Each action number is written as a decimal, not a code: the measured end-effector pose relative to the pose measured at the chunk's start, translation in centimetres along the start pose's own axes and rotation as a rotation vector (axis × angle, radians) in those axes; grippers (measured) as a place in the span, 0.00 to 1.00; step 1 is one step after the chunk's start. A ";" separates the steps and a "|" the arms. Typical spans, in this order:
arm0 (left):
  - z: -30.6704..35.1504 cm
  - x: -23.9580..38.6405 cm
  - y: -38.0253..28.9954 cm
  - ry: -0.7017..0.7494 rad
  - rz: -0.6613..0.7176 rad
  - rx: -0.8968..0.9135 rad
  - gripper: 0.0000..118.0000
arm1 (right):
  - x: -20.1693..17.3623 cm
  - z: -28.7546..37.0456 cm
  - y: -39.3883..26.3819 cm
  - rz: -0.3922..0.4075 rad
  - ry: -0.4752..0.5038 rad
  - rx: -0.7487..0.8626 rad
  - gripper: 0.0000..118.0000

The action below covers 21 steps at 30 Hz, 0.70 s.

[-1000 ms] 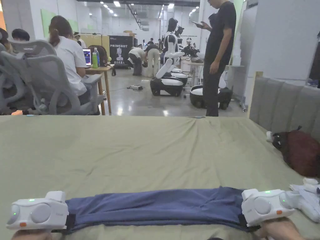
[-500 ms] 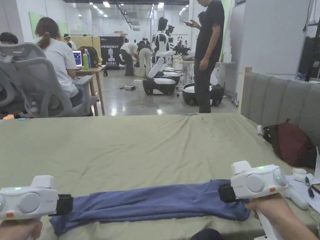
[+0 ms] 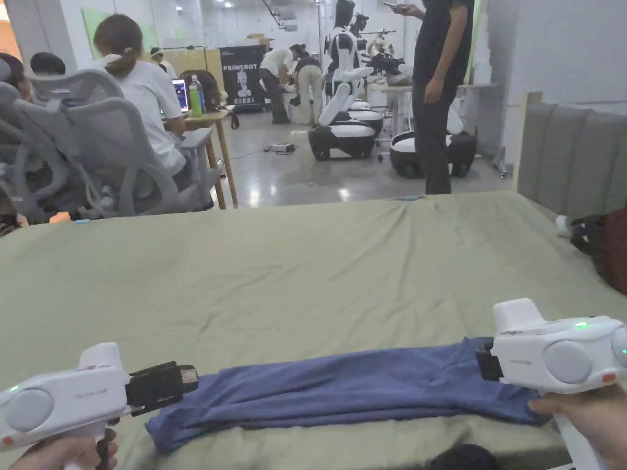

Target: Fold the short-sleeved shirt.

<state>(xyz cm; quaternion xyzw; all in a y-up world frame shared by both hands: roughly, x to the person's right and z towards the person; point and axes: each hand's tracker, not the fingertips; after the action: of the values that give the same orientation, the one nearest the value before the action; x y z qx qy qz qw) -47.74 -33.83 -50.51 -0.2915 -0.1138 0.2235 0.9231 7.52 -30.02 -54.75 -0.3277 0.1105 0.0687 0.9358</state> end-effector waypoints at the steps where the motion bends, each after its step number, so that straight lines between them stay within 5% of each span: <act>1: 0.0 -0.8 -0.4 -0.042 0.018 0.020 0.95 | -0.1 -0.4 0.0 -0.010 0.023 -0.004 0.00; 8: -4.9 -5.4 -1.6 -0.149 0.200 -0.133 0.92 | -2.0 -2.1 0.5 0.006 0.041 -0.006 0.00; 10: -5.7 -5.3 -1.7 -0.208 0.200 -0.081 0.84 | -2.3 -2.5 0.7 -0.019 0.091 0.002 0.00; 11: -6.4 -5.3 -1.2 -0.234 0.225 -0.082 0.80 | -2.5 -2.7 0.8 -0.024 0.097 -0.005 0.00; 13: -8.8 -5.1 -0.9 -0.239 0.312 -0.142 0.54 | -3.0 -3.1 1.0 -0.011 0.087 -0.013 0.00; 15: -11.1 -4.4 -1.1 -0.190 0.252 -0.189 0.14 | -3.3 -3.4 1.0 0.002 0.073 -0.016 0.00; 21: -11.6 -7.2 0.1 -0.267 0.229 -0.160 0.11 | -3.0 -3.5 0.8 -0.010 0.069 -0.038 0.00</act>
<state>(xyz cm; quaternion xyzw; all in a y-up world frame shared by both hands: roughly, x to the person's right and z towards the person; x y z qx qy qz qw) -50.13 -42.88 -60.45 -0.3428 -0.2187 0.3540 0.8422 3.88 -31.76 -57.15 -0.3480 0.1397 0.0546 0.9254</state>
